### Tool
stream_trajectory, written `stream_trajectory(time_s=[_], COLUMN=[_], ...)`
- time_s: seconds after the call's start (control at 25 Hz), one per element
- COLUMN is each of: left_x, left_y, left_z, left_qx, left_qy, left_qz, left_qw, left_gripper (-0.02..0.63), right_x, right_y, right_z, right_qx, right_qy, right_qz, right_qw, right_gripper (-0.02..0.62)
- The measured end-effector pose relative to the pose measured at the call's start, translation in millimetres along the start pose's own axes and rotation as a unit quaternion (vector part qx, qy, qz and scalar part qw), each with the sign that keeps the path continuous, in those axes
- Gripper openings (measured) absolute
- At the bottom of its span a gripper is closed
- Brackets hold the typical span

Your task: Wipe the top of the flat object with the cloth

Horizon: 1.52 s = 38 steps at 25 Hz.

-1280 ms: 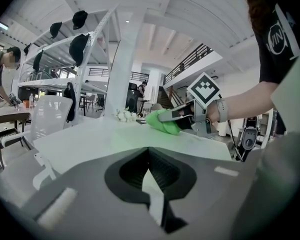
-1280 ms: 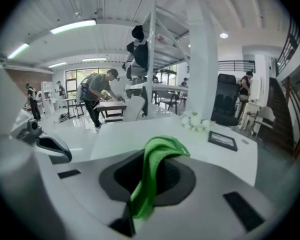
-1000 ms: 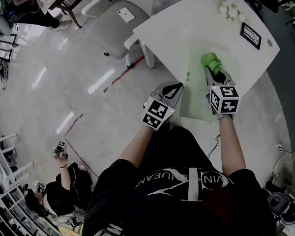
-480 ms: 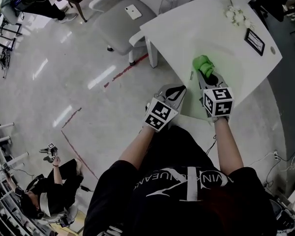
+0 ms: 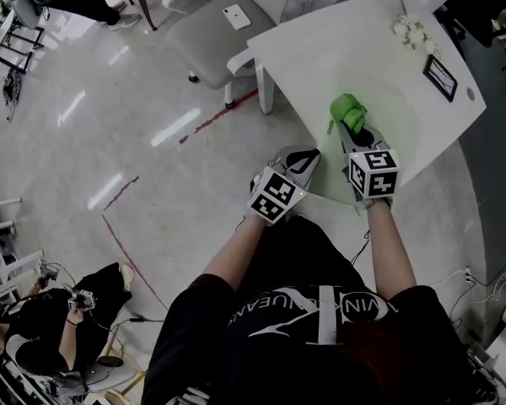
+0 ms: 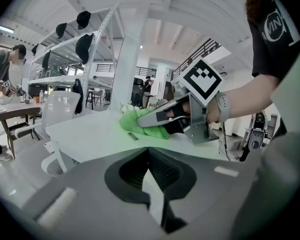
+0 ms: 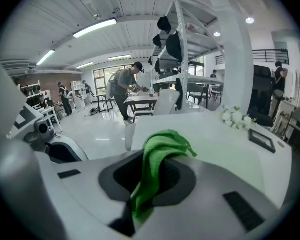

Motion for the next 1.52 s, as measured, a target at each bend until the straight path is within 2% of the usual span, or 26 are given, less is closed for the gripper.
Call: stream_trajectory(time_s=[0.28,0.6,1.08,1.52], left_x=[0,2,3,1], left_y=[-5,-9,-26,-31], left_z=[-9,-11,-6,-16], left_qx=[-0.014,-0.01,-0.003,-0.009], left_qy=[0.007,0.011,0.012,0.018], left_qz=[0.006,0.012,-0.008,-0.001], left_qw=[0.9999,0.9998,0.9999,0.9998], left_gripper=[0.011,0.011,0.011,0.011], right_x=[-23,-50,-86,-139], right_y=[-12,-29,-59,-93], right_z=[-15,-25,-47,-82], right_qx=[0.011,0.031,0.031,0.061], right_qy=[-0.002,-0.021,-0.003,-0.011], right_qz=[-0.012,-0.03,-0.068,-0.127], right_qw=[1.0,0.999,0.997,0.99], right_gripper=[0.037,0.037,0.037,0.037])
Point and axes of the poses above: the fingertips, and each gripper's own axes: x forward along the fingers, y to its left, z out of its top, the point moved 1 cm from there along -x, backward along the fingers, and after that the axes turned 12 degrees about z, right-handed, at the moved point
